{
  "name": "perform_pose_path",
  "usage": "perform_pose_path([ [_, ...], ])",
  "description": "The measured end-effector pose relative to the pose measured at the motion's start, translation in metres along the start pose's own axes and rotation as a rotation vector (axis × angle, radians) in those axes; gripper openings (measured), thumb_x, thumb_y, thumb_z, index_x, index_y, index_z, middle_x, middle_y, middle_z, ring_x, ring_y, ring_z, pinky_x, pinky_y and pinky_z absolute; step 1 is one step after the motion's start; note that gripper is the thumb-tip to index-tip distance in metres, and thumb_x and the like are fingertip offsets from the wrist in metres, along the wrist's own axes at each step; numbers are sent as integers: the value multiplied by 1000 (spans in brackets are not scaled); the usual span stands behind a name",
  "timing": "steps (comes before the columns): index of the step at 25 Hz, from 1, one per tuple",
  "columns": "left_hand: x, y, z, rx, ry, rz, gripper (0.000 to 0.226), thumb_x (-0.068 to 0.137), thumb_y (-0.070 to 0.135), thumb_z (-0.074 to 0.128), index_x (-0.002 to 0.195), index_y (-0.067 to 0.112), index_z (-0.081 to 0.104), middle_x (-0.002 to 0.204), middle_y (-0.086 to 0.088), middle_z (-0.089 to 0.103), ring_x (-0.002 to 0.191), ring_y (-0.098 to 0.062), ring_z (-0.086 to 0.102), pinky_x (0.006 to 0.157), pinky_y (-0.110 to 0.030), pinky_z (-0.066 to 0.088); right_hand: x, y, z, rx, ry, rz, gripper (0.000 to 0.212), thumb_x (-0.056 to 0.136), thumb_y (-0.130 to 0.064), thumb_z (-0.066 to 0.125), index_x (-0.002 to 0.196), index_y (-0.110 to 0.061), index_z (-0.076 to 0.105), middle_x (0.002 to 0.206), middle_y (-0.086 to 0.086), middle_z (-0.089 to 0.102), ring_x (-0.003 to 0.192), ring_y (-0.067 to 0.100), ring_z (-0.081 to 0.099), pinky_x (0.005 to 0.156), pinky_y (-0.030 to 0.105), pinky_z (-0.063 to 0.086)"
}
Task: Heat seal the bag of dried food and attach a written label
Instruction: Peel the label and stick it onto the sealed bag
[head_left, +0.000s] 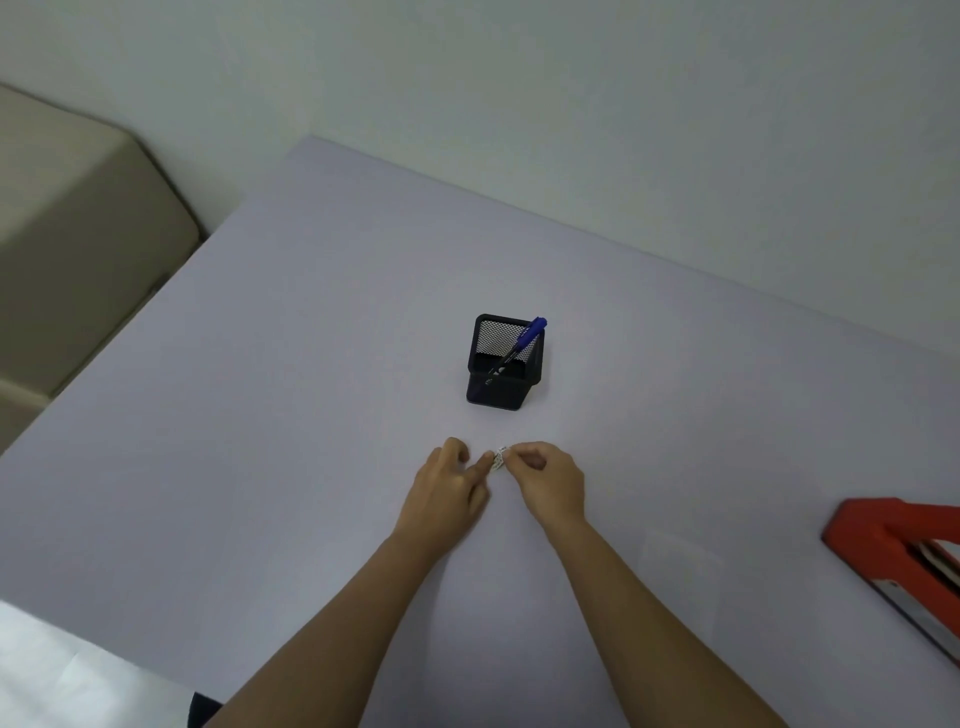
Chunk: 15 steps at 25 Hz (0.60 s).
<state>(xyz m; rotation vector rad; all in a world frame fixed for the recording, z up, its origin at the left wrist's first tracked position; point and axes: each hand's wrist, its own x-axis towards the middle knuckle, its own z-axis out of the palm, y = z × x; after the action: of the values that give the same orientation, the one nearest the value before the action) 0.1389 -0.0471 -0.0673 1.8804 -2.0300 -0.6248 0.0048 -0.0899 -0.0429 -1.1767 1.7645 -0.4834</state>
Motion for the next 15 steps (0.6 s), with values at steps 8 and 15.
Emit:
perform_pose_path([
  [8,-2,20,-29,-465,174,-249,38,91,8,53,128,14,55,100,-1,61,77,-7,53,72,-5,41,-33,-13,-21,275,7,66,8,86,-16,61,90,-23,61,95,3,71,81,15,67,70,24,50],
  [15,-19,65,-58,-681,259,-161,29,85,16,63,114,17,63,86,20,63,81,12,61,73,1,44,-90,-35,-50,610,12,43,6,84,-18,66,87,-22,63,81,-8,72,65,6,69,66,24,49],
])
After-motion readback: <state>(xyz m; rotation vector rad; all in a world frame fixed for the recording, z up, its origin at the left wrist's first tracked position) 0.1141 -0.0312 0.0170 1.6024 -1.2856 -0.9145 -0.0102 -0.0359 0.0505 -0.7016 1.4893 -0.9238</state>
